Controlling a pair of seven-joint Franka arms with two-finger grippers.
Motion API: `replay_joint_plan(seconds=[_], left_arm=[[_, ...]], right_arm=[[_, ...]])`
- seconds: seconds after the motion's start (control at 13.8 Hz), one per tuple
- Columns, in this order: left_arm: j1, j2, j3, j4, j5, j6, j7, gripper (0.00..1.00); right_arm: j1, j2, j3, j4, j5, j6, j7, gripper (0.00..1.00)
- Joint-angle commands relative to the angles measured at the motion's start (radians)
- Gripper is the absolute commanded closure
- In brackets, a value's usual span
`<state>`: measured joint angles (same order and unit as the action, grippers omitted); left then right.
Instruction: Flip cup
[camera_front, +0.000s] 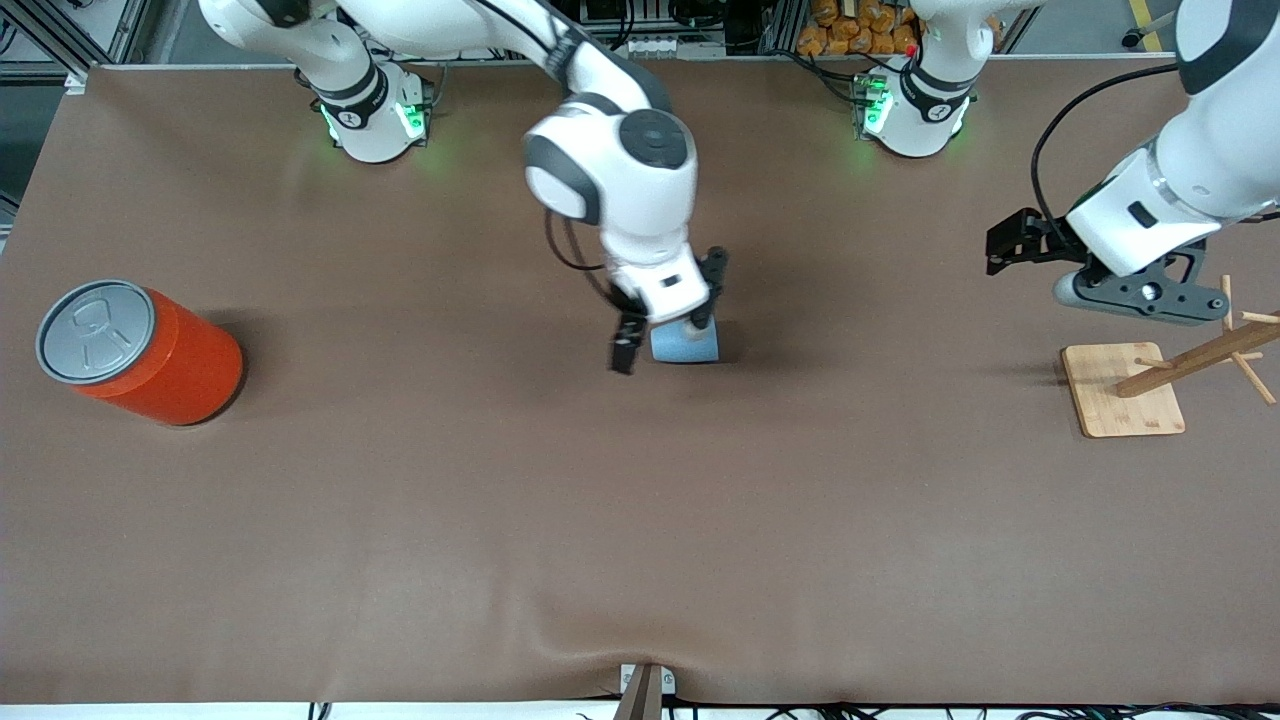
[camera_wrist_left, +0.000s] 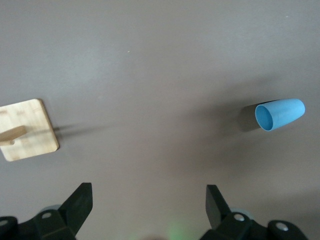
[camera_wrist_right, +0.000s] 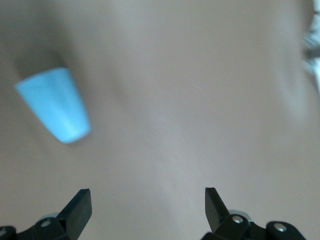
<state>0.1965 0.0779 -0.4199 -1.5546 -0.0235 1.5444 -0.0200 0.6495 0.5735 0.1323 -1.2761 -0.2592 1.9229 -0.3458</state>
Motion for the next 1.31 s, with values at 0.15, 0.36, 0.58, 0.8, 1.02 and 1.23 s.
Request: replay_joint_plan(seconds=[0.15, 0.36, 0.58, 0.8, 1.02, 1.23], left_arm=[[0.003, 0.052, -0.025, -0.042, -0.126, 0.086, -0.009, 0.00], [-0.006, 0.092, -0.043, -0.088, -0.174, 0.152, -0.008, 0.00], [-0.035, 0.105, -0.056, -0.229, -0.292, 0.339, -0.009, 0.00], [-0.046, 0.125, -0.074, -0.360, -0.441, 0.502, -0.009, 0.00], [-0.097, 0.126, -0.083, -0.510, -0.582, 0.702, -0.008, 0.00], [-0.155, 0.125, -0.106, -0.617, -0.755, 0.844, 0.003, 0.00]], right_arm=[[-0.327, -0.129, 0.024, -0.008, 0.176, -0.041, -0.013, 0.00], [-0.436, -0.176, 0.029, 0.035, 0.175, -0.110, -0.015, 0.00], [-0.554, -0.210, 0.029, 0.061, 0.216, -0.201, -0.033, 0.00], [-0.668, -0.214, 0.014, 0.082, 0.337, -0.258, -0.042, 0.00], [-0.638, -0.305, -0.125, 0.072, 0.393, -0.386, 0.095, 0.00], [-0.605, -0.382, -0.181, 0.040, 0.377, -0.488, 0.316, 0.00]])
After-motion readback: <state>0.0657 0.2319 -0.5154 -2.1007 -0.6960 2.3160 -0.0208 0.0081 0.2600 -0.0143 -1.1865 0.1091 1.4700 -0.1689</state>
